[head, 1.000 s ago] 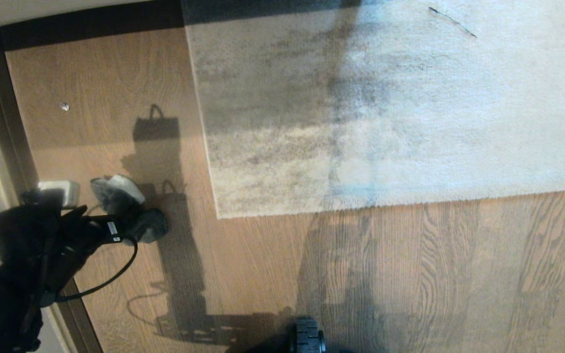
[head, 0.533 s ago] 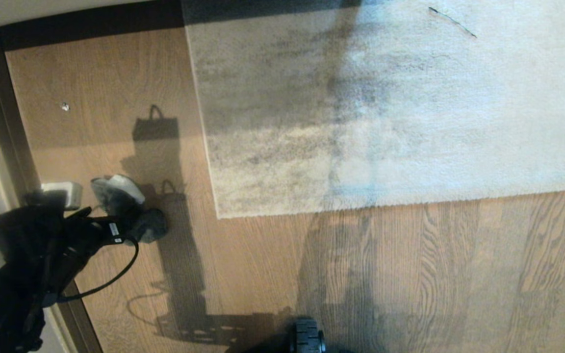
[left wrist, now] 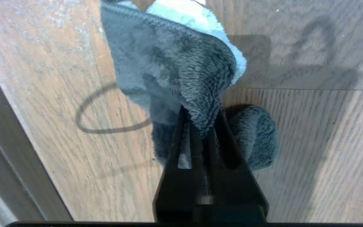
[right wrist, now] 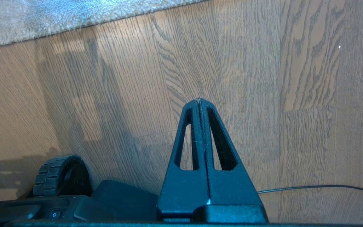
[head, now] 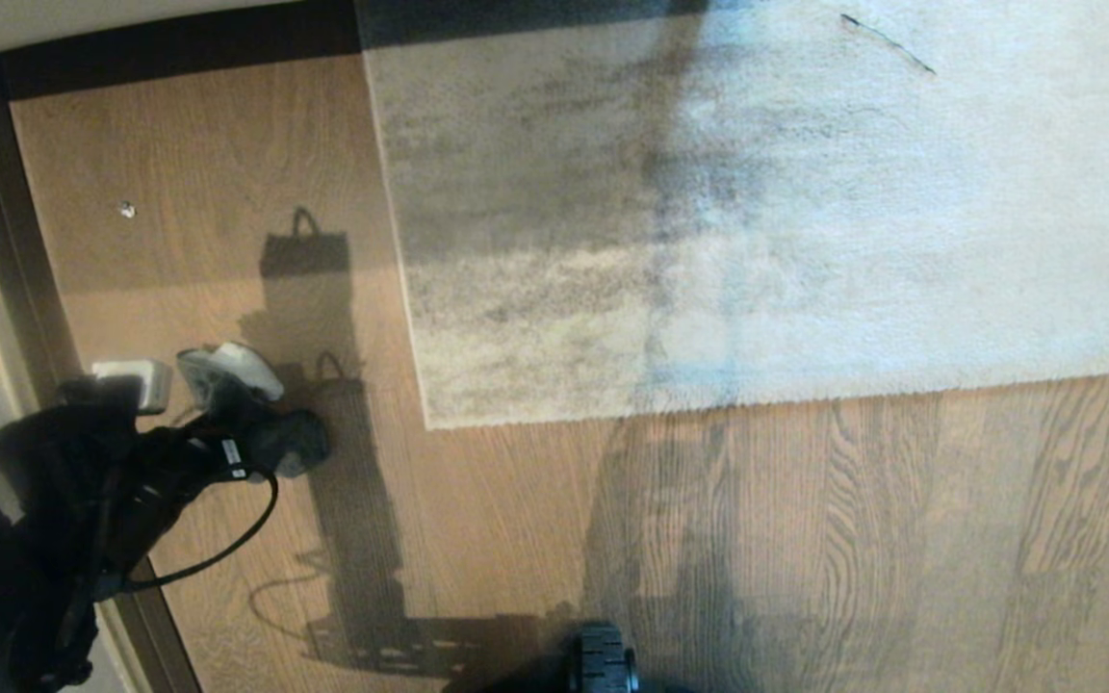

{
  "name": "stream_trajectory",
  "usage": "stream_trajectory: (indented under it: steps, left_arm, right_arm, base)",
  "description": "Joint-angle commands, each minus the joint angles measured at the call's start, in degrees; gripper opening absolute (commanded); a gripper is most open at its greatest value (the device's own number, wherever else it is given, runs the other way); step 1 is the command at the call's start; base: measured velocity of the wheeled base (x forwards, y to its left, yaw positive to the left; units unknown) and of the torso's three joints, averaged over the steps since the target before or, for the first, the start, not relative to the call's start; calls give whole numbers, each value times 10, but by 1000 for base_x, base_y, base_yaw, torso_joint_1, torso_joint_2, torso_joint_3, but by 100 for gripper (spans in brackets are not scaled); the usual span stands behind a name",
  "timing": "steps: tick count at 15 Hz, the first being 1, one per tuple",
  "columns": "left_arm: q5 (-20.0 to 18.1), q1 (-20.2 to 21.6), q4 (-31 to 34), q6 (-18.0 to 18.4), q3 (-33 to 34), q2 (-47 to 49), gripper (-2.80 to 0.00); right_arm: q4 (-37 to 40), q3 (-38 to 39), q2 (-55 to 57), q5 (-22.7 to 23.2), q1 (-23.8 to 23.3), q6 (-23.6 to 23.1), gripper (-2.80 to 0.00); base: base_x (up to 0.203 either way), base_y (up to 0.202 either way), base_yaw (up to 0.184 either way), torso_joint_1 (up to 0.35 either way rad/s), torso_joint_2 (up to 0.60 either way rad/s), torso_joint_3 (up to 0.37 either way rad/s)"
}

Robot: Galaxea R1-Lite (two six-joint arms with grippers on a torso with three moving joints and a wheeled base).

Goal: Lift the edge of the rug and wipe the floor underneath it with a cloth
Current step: Pick up the rag

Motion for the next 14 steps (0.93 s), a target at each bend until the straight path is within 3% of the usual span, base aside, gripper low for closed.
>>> stream_trajectory:
  steps: [1,8,14]
  left_arm:
    - [1,1,-27,0,-2,2,-280]
    - [2,-1,-27,2,12,-41,-280]
    - [1,-5,-27,6,70,-123,-280]
  right_arm:
    - [0,0,0,0,0,0,-280]
    - [0,0,0,0,0,0,-280]
    - [0,0,0,0,0,0,-280]
  base:
    - [0,0,0,0,0,0]
    - [0,0,0,0,0,0]
    - [0,0,0,0,0,0]
